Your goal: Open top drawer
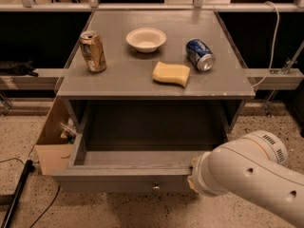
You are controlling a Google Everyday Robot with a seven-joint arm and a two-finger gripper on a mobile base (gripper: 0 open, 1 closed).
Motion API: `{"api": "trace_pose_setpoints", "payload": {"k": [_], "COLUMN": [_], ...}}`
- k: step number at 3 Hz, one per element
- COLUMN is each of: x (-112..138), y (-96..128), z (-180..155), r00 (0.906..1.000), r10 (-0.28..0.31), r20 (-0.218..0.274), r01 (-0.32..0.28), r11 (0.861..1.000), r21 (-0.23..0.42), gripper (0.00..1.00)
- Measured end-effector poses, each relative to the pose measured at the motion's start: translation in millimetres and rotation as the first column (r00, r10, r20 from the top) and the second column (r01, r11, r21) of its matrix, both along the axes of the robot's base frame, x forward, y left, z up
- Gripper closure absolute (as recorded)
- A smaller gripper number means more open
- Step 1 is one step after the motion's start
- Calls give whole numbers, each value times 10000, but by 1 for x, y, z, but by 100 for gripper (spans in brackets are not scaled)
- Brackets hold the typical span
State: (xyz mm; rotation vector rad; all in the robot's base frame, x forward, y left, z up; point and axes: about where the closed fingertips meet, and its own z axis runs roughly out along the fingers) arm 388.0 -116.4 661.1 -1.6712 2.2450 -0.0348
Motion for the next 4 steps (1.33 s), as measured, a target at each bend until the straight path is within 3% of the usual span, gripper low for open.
{"api": "trace_pose_setpoints", "payload": {"k": [4], "x": [0], "y": [0], "z": [1], "r00": [10000], "r10": [2], "r20": [0], "r01": [-2], "r11": [10000], "r21": [-1], "gripper": [0]}}
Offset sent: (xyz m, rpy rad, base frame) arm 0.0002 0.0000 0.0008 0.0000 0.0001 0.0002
